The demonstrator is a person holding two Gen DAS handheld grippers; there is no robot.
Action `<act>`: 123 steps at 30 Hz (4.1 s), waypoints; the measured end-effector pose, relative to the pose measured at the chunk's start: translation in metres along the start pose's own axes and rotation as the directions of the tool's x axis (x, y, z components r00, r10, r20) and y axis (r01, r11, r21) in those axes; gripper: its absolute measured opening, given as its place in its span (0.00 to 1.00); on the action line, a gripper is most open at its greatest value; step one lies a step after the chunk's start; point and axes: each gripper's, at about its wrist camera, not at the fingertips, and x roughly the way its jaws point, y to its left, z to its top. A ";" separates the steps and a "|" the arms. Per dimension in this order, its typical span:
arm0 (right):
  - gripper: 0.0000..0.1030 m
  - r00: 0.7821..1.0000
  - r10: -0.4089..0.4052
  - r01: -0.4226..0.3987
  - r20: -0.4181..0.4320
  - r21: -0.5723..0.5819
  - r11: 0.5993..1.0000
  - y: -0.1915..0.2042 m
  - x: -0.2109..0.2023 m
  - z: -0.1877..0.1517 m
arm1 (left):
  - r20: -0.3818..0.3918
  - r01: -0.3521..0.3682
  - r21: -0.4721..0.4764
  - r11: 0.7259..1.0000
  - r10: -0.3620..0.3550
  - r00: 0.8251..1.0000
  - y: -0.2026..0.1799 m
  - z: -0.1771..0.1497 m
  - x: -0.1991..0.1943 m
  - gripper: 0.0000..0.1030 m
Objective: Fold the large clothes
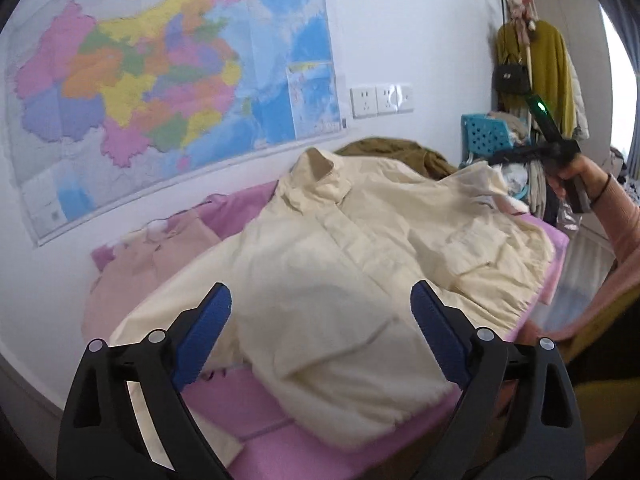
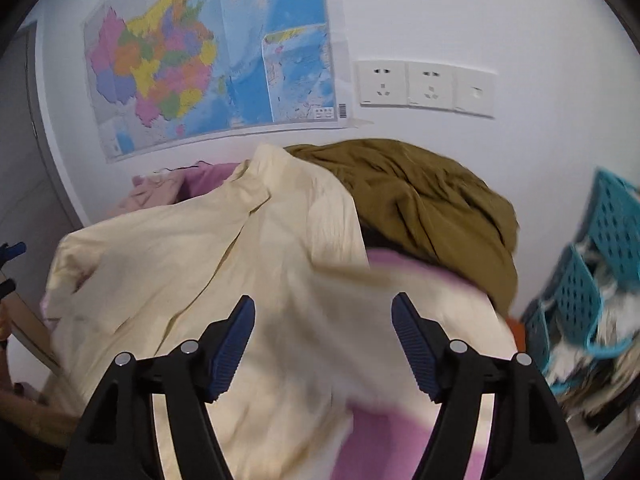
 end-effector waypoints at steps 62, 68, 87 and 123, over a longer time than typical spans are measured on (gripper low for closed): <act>0.90 0.963 0.234 -0.228 0.132 0.864 0.450 -0.223 0.013 -0.225 | -0.374 0.308 0.106 0.945 -0.249 0.893 -0.186 0.140 0.320 0.76; 0.32 0.974 0.173 -0.208 0.146 0.875 0.438 -0.233 0.036 -0.208 | -0.388 0.305 0.067 0.950 -0.257 0.885 -0.189 0.135 0.328 0.77; 0.09 0.902 0.223 -0.187 0.371 -0.129 0.974 0.032 -0.098 0.033 | -0.335 0.376 -0.219 0.900 -0.432 0.837 -0.130 0.148 0.338 0.44; 0.57 0.955 -0.155 0.118 -0.252 -0.158 0.980 0.025 0.191 0.073 | -0.451 0.159 -0.251 0.955 -0.260 0.854 0.020 0.016 0.268 0.80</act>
